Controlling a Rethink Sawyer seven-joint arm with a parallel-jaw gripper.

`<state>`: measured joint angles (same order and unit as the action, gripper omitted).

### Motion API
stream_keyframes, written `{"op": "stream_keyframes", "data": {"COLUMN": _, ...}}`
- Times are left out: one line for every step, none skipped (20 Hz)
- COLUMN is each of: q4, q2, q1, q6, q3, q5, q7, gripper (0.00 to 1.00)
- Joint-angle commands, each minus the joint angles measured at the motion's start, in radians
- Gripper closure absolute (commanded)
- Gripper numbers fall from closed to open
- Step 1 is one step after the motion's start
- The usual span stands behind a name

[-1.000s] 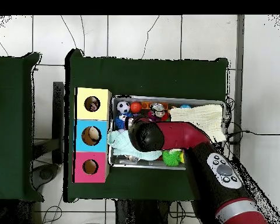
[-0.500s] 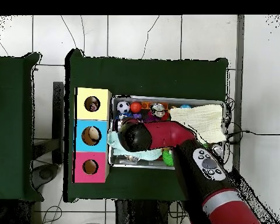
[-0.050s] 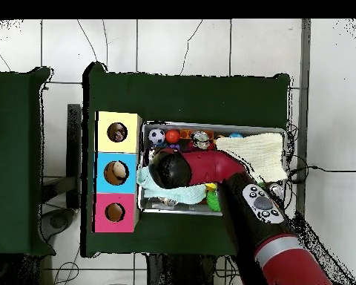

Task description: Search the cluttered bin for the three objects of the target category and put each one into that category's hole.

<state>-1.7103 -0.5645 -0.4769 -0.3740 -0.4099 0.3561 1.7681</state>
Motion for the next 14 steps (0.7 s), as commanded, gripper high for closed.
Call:
{"op": "stream_keyframes", "data": {"q4": 0.096, "q2": 0.050, "q1": -0.021, "q6": -0.129, "q3": -0.062, "q5": 0.011, "q7": -0.076, "gripper": 0.00}}
{"op": "stream_keyframes", "data": {"q4": 0.105, "q2": 0.056, "q1": -0.022, "q6": -0.137, "q3": -0.064, "q5": 0.012, "q7": -0.085, "gripper": 0.00}}
{"op": "stream_keyframes", "data": {"q4": 0.108, "q2": 0.058, "q1": -0.023, "q6": -0.141, "q3": -0.066, "q5": 0.014, "q7": -0.089, "gripper": 0.00}}
{"op": "stream_keyframes", "data": {"q4": 0.114, "q2": 0.062, "q1": -0.024, "q6": -0.158, "q3": -0.071, "q5": 0.015, "q7": -0.104, "gripper": 0.00}}
{"op": "stream_keyframes", "data": {"q4": 0.118, "q2": 0.063, "q1": -0.024, "q6": -0.166, "q3": -0.073, "q5": 0.017, "q7": -0.110, "gripper": 0.00}}
{"op": "stream_keyframes", "data": {"q4": 0.129, "q2": 0.071, "q1": -0.025, "q6": -0.183, "q3": -0.079, "q5": 0.016, "q7": -0.124, "gripper": 0.00}}
{"op": "stream_keyframes", "data": {"q4": 0.136, "q2": 0.075, "q1": -0.024, "q6": -0.200, "q3": -0.079, "q5": 0.012, "q7": -0.126, "gripper": 0.00}}
{"op": "stream_keyframes", "data": {"q4": 0.166, "q2": 0.093, "q1": -0.022, "q6": -0.229, "q3": -0.083, "q5": 0.010, "q7": -0.145, "gripper": 0.00}}
{"op": "stream_keyframes", "data": {"q4": 0.185, "q2": 0.104, "q1": -0.020, "q6": -0.252, "q3": -0.085, "q5": 0.008, "q7": -0.153, "gripper": 0.00}}
{"op": "stream_keyframes", "data": {"q4": 0.209, "q2": 0.124, "q1": -0.021, "q6": -0.284, "q3": -0.092, "q5": -0.001, "q7": -0.164, "gripper": 0.00}}
{"op": "stream_keyframes", "data": {"q4": 0.234, "q2": 0.143, "q1": -0.022, "q6": -0.316, "q3": -0.099, "q5": -0.010, "q7": -0.175, "gripper": 0.00}}
{"op": "stream_keyframes", "data": {"q4": 0.253, "q2": 0.162, "q1": -0.025, "q6": -0.349, "q3": -0.108, "q5": -0.022, "q7": -0.182, "gripper": 0.00}}
{"op": "stream_keyframes", "data": {"q4": 0.258, "q2": 0.169, "q1": -0.027, "q6": -0.359, "q3": -0.113, "q5": -0.025, "q7": -0.180, "gripper": 0.00}}
{"op": "stream_keyframes", "data": {"q4": 0.266, "q2": 0.173, "q1": -0.028, "q6": -0.372, "q3": -0.118, "q5": -0.026, "q7": -0.183, "gripper": 0.00}}
